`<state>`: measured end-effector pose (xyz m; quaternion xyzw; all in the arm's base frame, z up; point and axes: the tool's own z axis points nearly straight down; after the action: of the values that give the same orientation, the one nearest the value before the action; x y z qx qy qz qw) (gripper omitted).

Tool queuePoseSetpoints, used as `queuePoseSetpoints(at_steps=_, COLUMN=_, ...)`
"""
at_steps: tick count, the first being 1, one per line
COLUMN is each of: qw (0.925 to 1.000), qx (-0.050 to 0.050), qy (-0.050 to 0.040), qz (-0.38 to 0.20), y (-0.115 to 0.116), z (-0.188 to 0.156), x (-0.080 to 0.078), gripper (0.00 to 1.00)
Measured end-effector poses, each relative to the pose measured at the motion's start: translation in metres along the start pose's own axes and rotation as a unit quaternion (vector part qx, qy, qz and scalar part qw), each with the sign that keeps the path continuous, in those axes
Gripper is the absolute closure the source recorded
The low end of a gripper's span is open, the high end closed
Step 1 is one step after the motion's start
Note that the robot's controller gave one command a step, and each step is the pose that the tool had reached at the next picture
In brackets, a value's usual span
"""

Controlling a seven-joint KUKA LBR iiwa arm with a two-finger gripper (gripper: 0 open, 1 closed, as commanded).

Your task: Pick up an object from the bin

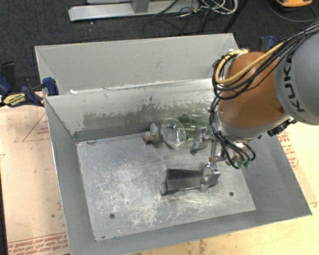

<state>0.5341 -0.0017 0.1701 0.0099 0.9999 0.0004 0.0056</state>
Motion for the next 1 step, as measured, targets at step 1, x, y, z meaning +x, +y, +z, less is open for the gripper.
queuePoseSetpoints(at_steps=1, qw=0.9999, qx=0.0, qy=-0.0004, qz=0.011, y=0.014, z=0.0939, x=0.0015, gripper=1.0)
